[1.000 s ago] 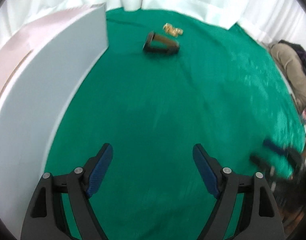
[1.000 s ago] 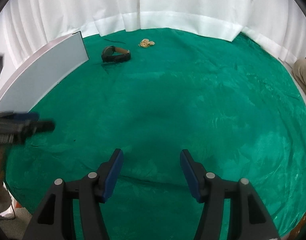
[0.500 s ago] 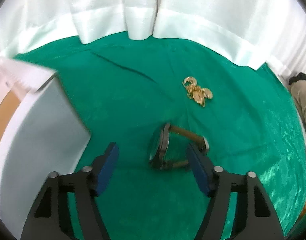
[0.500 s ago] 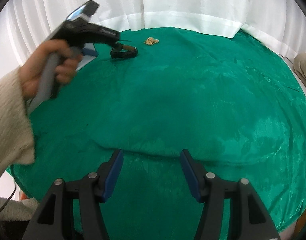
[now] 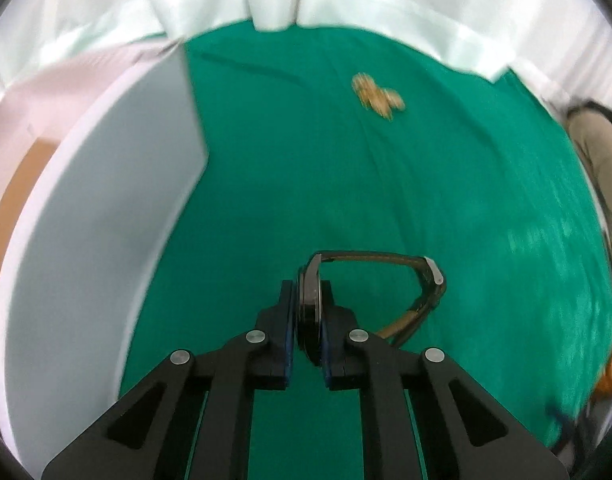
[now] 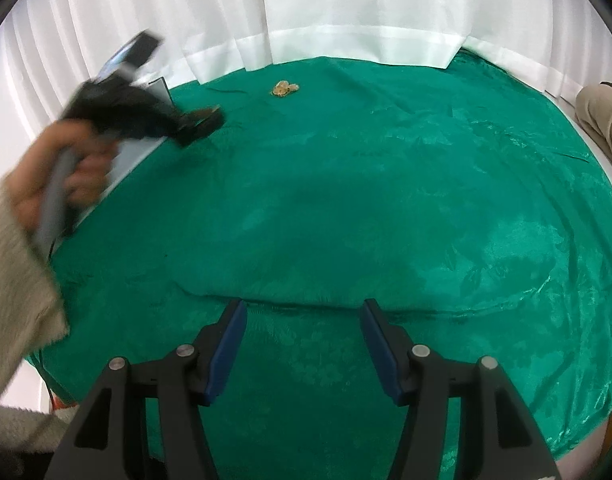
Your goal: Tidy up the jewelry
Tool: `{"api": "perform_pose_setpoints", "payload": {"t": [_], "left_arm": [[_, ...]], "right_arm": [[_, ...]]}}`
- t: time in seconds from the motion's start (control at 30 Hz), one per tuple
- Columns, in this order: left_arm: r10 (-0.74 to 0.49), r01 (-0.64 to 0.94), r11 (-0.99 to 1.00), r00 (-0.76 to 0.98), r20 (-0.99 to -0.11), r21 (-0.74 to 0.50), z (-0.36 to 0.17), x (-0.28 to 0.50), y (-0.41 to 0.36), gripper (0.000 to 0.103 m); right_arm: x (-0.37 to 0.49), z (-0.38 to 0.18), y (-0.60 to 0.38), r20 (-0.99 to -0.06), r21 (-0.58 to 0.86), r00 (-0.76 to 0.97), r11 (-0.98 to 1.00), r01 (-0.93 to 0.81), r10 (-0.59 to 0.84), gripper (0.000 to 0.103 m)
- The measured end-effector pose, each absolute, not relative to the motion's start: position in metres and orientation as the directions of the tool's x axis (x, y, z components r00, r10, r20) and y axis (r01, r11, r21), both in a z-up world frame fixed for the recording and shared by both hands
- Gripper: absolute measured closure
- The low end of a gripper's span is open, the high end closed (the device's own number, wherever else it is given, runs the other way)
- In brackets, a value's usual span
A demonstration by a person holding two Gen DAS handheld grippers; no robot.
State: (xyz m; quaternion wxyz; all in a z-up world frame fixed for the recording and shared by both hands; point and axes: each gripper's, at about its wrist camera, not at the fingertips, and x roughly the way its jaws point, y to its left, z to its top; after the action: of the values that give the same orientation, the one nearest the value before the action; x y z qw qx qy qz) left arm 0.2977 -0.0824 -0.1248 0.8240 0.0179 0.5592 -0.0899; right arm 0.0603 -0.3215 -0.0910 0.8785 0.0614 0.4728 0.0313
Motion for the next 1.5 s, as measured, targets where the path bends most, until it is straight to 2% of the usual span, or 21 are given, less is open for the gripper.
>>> {"api": "perform_pose_setpoints", "payload": {"t": [0.23,0.3,0.37,0.43,0.5,0.63,0.83,0.97,1.13,1.27,1.3,1.33,1.37,1.5], "left_arm": [[-0.061,0.219,0.975,0.380,-0.923,0.026,-0.141,0.224,-0.075,0.091],[-0.069,0.207,0.978,0.422,-0.904,0.022,-0.141,0.221,-0.068,0.077],[-0.073,0.185,0.983,0.438,-0.896,0.010,-0.141,0.221,-0.064,0.029],[-0.093,0.170,0.985,0.471,-0.877,-0.014,-0.138,0.217,-0.057,0.020],[-0.114,0.183,0.983,0.480,-0.870,-0.028,-0.141,0.216,-0.054,0.019],[-0.117,0.192,0.981,0.535,-0.837,-0.014,-0.150,0.208,-0.047,0.010],[-0.084,0.182,0.983,0.566,-0.820,0.024,-0.156,0.209,-0.049,0.005],[-0.091,0.188,0.982,0.558,-0.825,0.019,-0.157,0.212,-0.049,0.001],[-0.094,0.189,0.982,0.558,-0.825,0.016,-0.158,0.211,-0.048,0.001],[-0.095,0.189,0.982,0.557,-0.825,0.014,-0.159,0.212,-0.048,0.001],[-0.095,0.189,0.982,0.557,-0.825,0.014,-0.159,0.211,-0.048,0.001],[-0.095,0.189,0.982,0.557,-0.825,0.014,-0.159,0.212,-0.048,0.001],[-0.095,0.189,0.982,0.557,-0.825,0.014,-0.159,0.212,-0.048,0.001],[-0.095,0.189,0.982,0.557,-0.825,0.015,-0.159,0.211,-0.048,0.001]], "right_arm": [[0.064,-0.091,-0.318,-0.829,0.150,0.544,0.989,-0.011,0.132,0.043],[0.067,-0.091,-0.316,-0.832,0.151,0.539,0.988,-0.012,0.134,0.043],[0.069,-0.088,-0.314,-0.832,0.151,0.537,0.988,-0.016,0.136,0.043],[0.068,-0.085,-0.313,-0.831,0.156,0.538,0.988,-0.022,0.143,0.043],[0.072,-0.079,-0.315,-0.828,0.161,0.539,0.986,-0.033,0.153,0.043],[0.098,-0.068,-0.323,-0.825,0.197,0.532,0.979,-0.049,0.192,0.043],[0.202,-0.044,-0.323,-0.798,0.137,0.568,0.979,-0.150,0.199,0.043],[0.310,-0.067,-0.314,-0.830,0.173,0.501,0.967,-0.189,0.246,0.043],[0.411,-0.106,-0.297,-0.868,0.122,0.470,0.986,-0.115,0.162,0.043],[0.449,-0.125,-0.278,-0.877,0.054,0.471,0.993,-0.104,0.097,0.042],[0.452,-0.130,-0.272,-0.879,0.017,0.473,0.993,-0.113,0.069,0.044],[0.452,-0.131,-0.266,-0.879,-0.020,0.475,0.992,-0.126,0.042,0.057],[0.450,-0.131,-0.264,-0.876,-0.023,0.481,0.991,-0.130,0.043,0.076],[0.423,-0.130,-0.263,-0.899,-0.002,0.431,0.982,-0.191,0.082,0.076]]}}
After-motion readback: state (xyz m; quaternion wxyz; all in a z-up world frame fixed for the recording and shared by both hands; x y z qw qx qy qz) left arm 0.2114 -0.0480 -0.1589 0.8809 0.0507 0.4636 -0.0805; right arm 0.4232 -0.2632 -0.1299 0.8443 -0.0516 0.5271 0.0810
